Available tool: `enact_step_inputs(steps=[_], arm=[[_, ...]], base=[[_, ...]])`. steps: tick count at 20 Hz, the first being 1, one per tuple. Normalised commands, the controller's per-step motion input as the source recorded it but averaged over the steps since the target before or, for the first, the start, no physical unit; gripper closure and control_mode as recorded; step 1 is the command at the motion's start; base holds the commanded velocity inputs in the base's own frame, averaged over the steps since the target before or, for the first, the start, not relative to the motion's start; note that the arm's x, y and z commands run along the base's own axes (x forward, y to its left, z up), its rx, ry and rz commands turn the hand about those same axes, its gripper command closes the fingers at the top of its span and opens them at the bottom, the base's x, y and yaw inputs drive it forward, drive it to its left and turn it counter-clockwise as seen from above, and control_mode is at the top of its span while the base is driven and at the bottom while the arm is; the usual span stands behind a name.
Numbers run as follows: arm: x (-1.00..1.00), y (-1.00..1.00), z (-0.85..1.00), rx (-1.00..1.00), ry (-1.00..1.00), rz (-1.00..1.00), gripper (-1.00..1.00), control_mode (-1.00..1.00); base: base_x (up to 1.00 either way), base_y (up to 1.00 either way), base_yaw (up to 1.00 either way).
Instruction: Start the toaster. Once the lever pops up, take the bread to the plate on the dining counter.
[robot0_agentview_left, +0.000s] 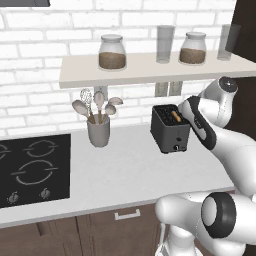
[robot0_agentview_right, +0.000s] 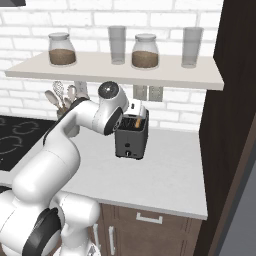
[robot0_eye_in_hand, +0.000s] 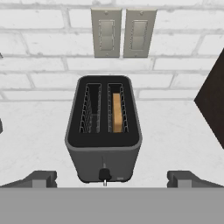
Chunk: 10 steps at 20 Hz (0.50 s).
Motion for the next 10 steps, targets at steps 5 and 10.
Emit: enact_step_inputs(steps=[5,10], arm=[[0.0,0.0,0.0,0.0,0.0,0.0,-1.0,-1.0],[0.0,0.0,0.0,0.0,0.0,0.0,-1.0,-1.0]], base=[[0.0,0.0,0.0],[0.0,0.0,0.0]])
